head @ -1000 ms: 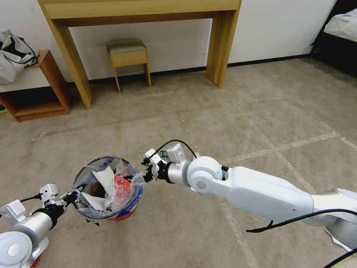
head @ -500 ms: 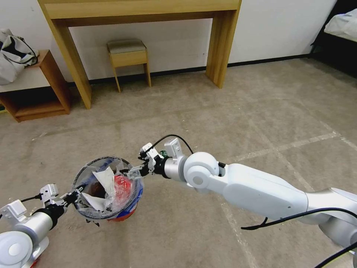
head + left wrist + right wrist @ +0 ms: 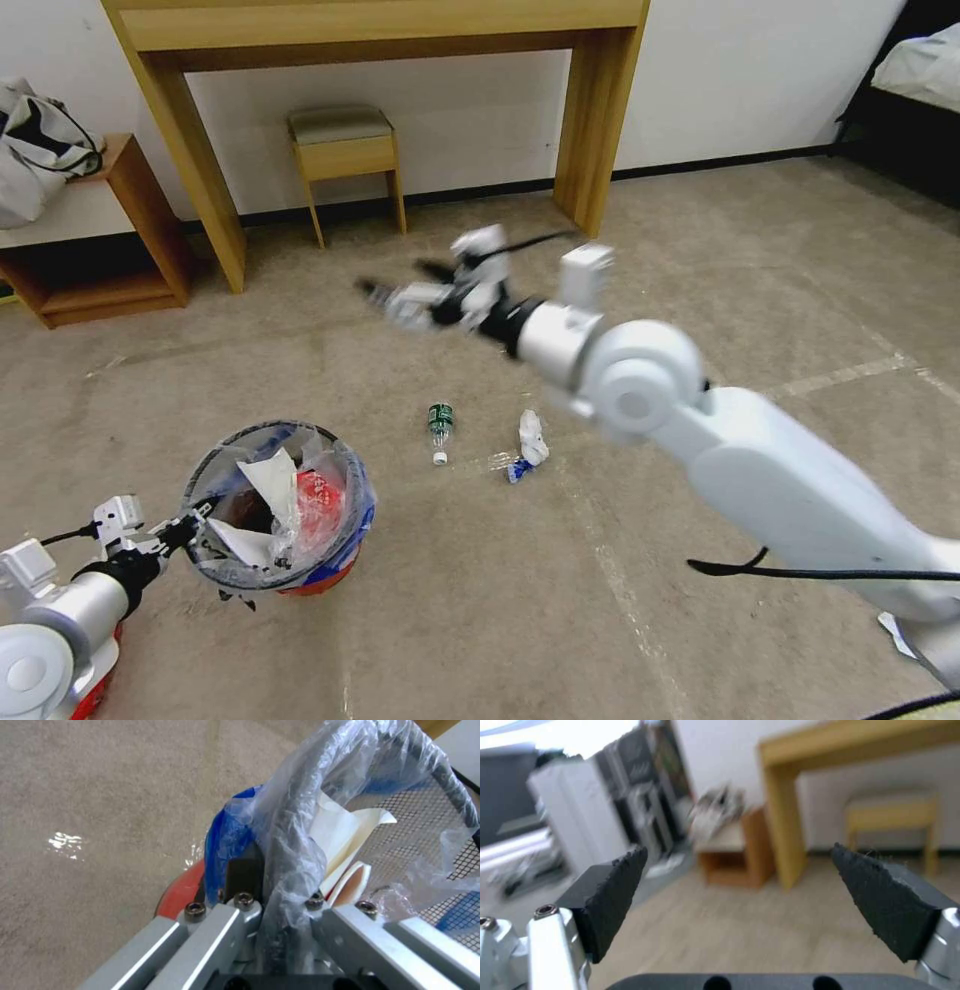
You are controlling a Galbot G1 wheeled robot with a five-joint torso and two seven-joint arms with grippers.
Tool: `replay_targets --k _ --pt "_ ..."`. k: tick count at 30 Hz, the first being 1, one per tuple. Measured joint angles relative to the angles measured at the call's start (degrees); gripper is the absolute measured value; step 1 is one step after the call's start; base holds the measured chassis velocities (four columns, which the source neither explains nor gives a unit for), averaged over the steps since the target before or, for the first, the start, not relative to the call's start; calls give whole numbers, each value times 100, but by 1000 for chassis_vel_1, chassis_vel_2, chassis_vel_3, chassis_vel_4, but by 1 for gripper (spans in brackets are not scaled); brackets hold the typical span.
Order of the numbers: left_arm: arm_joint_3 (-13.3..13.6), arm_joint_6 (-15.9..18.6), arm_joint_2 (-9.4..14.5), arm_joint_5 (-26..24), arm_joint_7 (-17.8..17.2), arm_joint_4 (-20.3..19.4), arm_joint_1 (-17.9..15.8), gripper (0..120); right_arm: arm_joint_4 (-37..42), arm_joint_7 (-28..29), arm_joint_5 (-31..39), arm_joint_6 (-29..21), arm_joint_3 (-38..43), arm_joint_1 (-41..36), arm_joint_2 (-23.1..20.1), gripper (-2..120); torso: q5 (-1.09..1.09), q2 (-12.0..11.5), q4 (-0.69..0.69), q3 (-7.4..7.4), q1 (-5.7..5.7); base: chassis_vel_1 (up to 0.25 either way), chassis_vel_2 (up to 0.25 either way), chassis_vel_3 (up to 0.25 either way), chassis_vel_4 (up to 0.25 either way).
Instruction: Pick up the trash bin and place the garbage on the floor into it.
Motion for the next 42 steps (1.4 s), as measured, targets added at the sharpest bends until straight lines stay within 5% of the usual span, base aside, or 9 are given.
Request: replay_targets --k 5,11,13,20,22,33,42 --pt "-177 -1 -85 43 18 -119 133 1 50 -66 -622 798 1229 -806 -263 93 1 0 -2 0 0 0 0 0 0" --pt "-310 -1 -196 57 16 -272 258 1 112 -172 -1312 1190 2349 -1470 -325 93 1 0 2 0 0 0 0 0 0" --pt "-310 0 -254 57 -4 -382 261 1 375 -133 -1714 1358 3235 -2269 -352 93 -1 0 0 0 0 0 0 0 0" --pt "-332 -1 -301 59 -18 -519 357 1 801 -314 -2495 1766 4397 -3684 -174 97 1 0 0 -1 0 0 0 0 0" --pt "-374 0 -307 73 -19 -610 433 1 1115 -497 -3125 2167 5003 -4682 15 99 -1 0 -1 -1 0 0 0 0 0" --pt "-438 -1 -338 82 -19 -697 532 1 1302 -700 -4372 3142 5379 -6172 873 100 -1 0 0 0 0 0 0 0 0" --pt "-452 -53 -456 98 -20 -733 526 1 1123 -475 -5410 3204 5181 -6667 1533 100 -2 0 1 0 -1 0 0 0 0"
